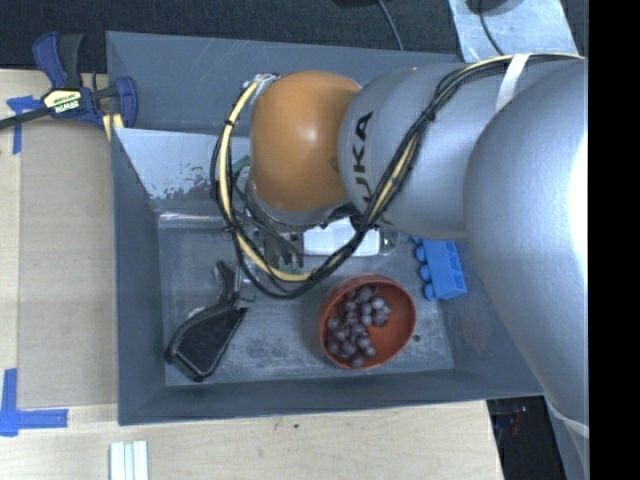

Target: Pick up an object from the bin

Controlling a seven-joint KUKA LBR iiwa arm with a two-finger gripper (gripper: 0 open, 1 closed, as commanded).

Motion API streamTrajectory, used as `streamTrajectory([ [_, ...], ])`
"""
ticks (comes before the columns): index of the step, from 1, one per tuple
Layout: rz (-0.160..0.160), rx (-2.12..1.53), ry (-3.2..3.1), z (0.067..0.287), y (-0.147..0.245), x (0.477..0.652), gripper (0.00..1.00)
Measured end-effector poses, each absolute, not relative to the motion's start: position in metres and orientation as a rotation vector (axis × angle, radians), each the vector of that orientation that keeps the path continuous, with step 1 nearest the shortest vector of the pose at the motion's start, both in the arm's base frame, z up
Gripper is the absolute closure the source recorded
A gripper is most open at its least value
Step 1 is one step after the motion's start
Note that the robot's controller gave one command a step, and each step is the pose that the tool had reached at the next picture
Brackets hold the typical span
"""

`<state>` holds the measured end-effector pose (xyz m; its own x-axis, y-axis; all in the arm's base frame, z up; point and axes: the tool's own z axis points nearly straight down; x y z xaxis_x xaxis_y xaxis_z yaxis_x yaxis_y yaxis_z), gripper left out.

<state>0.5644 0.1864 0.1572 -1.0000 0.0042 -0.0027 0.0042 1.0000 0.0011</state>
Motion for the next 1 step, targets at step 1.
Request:
streamTrajectory([
  [1, 0.002, 0.007, 3.139, 0.1572, 0.1864, 0.5644, 0.0],
])
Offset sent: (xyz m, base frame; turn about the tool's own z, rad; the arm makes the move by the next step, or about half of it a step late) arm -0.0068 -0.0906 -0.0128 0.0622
